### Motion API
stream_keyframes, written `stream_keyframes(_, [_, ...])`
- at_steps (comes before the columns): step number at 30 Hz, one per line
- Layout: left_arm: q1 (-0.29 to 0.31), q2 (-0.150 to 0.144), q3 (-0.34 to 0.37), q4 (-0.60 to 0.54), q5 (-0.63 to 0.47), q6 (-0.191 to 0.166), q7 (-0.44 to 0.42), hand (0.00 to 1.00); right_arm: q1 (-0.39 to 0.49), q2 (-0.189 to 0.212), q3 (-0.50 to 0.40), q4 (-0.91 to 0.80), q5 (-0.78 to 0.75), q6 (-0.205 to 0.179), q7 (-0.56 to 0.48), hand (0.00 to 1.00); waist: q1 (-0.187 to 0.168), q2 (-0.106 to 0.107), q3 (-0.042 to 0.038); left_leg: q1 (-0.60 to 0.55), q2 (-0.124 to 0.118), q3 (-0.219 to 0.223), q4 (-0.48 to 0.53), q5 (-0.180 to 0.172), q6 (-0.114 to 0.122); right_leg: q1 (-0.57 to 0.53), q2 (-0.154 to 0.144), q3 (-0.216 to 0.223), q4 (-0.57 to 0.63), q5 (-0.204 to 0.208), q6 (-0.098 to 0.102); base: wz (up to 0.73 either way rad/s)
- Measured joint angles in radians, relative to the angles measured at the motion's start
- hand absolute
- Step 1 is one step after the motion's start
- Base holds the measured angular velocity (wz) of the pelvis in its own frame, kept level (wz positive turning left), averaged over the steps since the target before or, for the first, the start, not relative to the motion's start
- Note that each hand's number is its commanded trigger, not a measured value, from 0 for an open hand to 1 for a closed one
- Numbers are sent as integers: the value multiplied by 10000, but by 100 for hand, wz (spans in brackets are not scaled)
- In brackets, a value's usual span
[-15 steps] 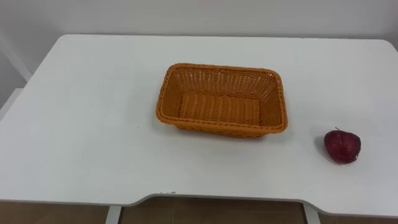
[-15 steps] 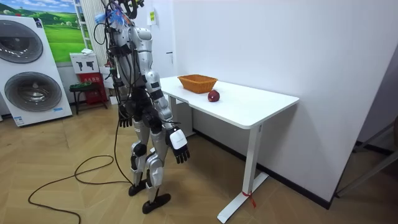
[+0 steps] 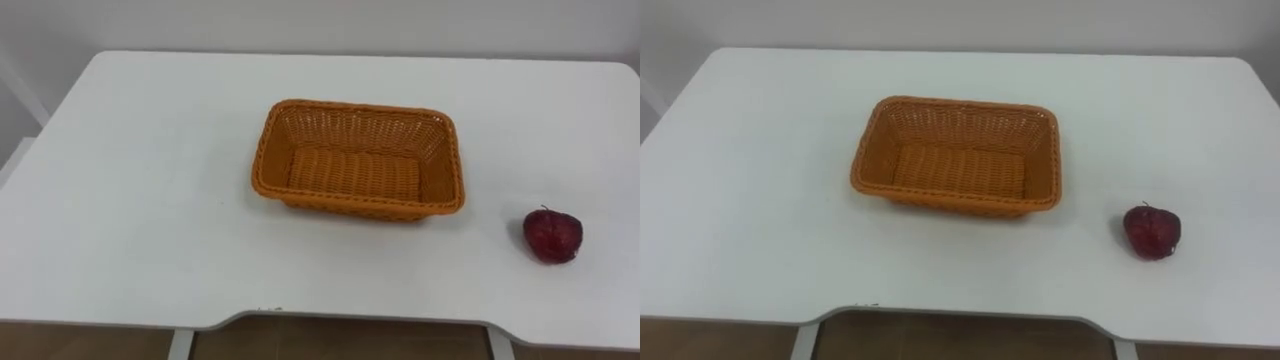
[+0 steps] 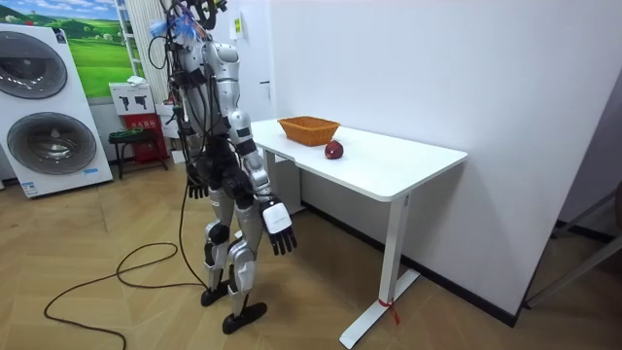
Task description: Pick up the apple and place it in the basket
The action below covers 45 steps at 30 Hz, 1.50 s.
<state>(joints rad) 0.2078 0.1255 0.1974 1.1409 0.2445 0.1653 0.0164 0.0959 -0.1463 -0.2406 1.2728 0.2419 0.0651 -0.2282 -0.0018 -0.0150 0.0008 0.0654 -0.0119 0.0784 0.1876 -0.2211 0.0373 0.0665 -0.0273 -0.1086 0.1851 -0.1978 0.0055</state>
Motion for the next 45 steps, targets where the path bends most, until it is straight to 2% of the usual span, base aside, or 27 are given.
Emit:
stream_keyframes(1, [11, 0, 129, -5, 13, -27, 1, 0, -6, 7, -342, -16, 296, -26, -39, 0, -48, 1, 1, -3, 0, -6, 4, 0, 0, -1, 0, 3, 1, 0, 0, 5])
stream_keyframes(6, [120, 88, 886, -57, -461, -283, 229, 0, 21, -28, -2859, -1269, 4187, -165, -1215, 0, -577, -7, 1, 0, -13, 46, 31, -4, 3, -44, 2, 35, 9, -1, 1, -1])
stream_keyframes(9, [148, 176, 1149, -100, -569, -617, 250, 0, 37, -48, -3770, -2357, 5437, -529, -2175, 0, -882, 9, 0, -77, -19, 65, 23, -9, 8, -153, -1, 32, 23, -3, 6, -2])
stream_keyframes(10, [151, 208, 1159, -114, -573, -655, 250, 0, 43, -70, -3888, -2490, 5582, -625, -2353, 0, -917, 42, 9, -83, -19, 68, 23, -9, 9, -154, -1, 34, 28, -2, 7, -3])
stream_keyframes(12, [146, 282, 1186, -173, -565, -769, 250, 0, -4, -100, -4264, -2996, 5725, -856, -3049, 0, -938, 40, -25, -124, -23, 87, 23, -9, 11, -183, 7, 107, 135, -4, 10, -7])
stream_keyframes(14, [162, 290, 1316, -215, -555, -977, 271, 0, -76, -88, -4617, -4188, 5677, -1046, -4015, 0, -958, 71, -28, -214, -34, 195, 36, -1, 18, -446, -2, 240, 406, -59, 18, -18])
stream_keyframes(15, [181, 303, 1375, -214, -558, -1043, 350, 0, -89, -89, -4640, -4759, 5663, -1290, -4402, 0, -959, 77, -29, -228, -30, 249, 64, -1, 18, -487, -2, 268, 447, -67, 15, -15])
stream_keyframes(17, [185, 329, 1375, -221, -557, -1103, 434, 0, -108, -92, -4642, -5606, 5327, -1442, -5026, 0, -958, 59, -28, -245, -31, 249, 94, -2, 17, -483, 1, 279, 420, -67, 15, -3])
stream_keyframes(22, [199, 330, 1112, -196, -545, -1161, 546, 0, -79, -95, -4270, -7939, 3301, -1895, -6690, 0, -750, 62, -21, -277, -29, 244, 97, -2, 17, -505, 8, 284, 369, -66, 15, 0])
stream_keyframes(24, [254, 331, 937, -202, -534, -1227, 620, 0, -71, -99, -3900, -8902, 1486, -1962, -7367, 0, -650, 49, -27, -298, -31, 248, 96, -1, 17, -651, 6, 284, 414, -66, 15, 0])
stream_keyframes(25, [261, 333, 886, -201, -533, -1229, 629, 0, -71, -102, -3753, -9196, 1041, -1983, -7530, 0, -614, 46, -24, -336, -31, 248, 97, 2, 16, -694, 6, 283, 431, -66, 15, 0])
stream_keyframes(27, [258, 392, 470, -199, -524, -1230, 662, 0, -50, -144, -3064, -9985, -528, -2085, -7872, 0, -465, -25, 2, -383, -20, 255, 111, 7, 11, -765, 20, 294, 485, -62, 10, -2])
stream_keyframes(29, [251, 397, 183, -190, -538, -1250, 671, 0, -51, -145, -2499, -10467, -1528, -2094, -7875, 0, -387, -34, -20, -383, -8, 285, 109, 9, 7, -790, 28, 311, 526, -63, 9, -4])
stream_keyframes(33, [265, 401, -313, -175, -580, -1333, 658, 0, 37, -151, -1425, -11193, -3647, -2207, -7739, 0, -149, -85, -10, -383, -10, 277, 103, 9, 7, -803, 15, 286, 515, -61, 7, 0])
stream_keyframes(36, [286, 401, -489, -172, -569, -1369, 592, 0, 38, -151, -788, -11600, -4438, -2407, -7313, 0, -88, -46, -10, -404, -4, 268, 79, 8, 7, -822, 16, 275, 503, -58, 5, 0])
stream_keyframes(41, [288, 405, -552, -174, -568, -1591, 351, 0, 36, -173, -455, -11722, -4902, -2602, -6810, 0, 85, 104, -51, -389, -1, 227, 46, 8, 6, -759, 17, 246, 509, -54, 2, 0])
stream_keyframes(45, [220, 404, -552, -152, -565, -1725, 306, 0, 108, -203, 357, -11719, -4882, -2620, -6131, 0, 102, 124, -57, -340, 1, 252, 90, 10, 4, -679, 15, 211, 449, -52, -2, 1])
